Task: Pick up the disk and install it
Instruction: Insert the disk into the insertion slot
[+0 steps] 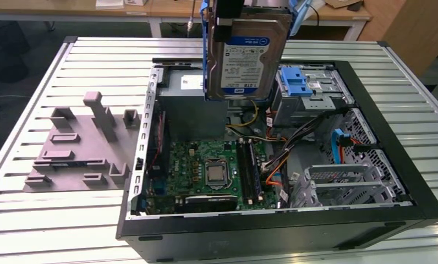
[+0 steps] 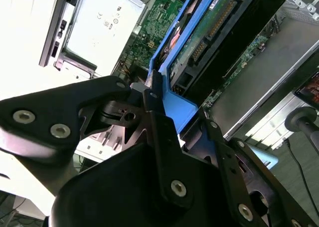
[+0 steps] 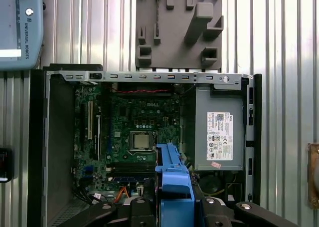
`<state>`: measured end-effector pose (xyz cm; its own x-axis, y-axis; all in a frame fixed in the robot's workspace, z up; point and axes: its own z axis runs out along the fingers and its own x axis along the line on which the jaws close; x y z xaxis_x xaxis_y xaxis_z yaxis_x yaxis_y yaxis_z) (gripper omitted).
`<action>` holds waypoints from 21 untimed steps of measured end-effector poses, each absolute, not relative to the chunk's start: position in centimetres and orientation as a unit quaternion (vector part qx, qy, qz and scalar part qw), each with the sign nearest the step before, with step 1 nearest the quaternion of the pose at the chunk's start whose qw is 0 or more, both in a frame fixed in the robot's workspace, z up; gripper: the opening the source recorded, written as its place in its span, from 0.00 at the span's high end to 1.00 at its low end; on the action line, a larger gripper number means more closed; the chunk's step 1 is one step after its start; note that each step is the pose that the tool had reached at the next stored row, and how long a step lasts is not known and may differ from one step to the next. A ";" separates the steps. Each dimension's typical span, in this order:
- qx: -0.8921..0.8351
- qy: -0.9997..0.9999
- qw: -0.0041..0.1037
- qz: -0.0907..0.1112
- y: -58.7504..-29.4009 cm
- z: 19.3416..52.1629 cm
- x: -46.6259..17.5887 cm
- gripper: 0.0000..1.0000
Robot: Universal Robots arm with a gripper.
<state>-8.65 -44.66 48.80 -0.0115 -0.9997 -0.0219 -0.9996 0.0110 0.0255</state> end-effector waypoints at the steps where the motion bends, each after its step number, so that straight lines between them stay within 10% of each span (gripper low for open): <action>1: 0.703 -0.711 0.001 -0.017 -44.7 48.8 -8.7 0.64; 21: 0.703 -0.711 0.001 -0.017 -46.9 48.8 -8.7 0.64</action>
<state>-8.65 -46.89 48.81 -0.0115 -0.9997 -0.0219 -0.9996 0.0109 0.0255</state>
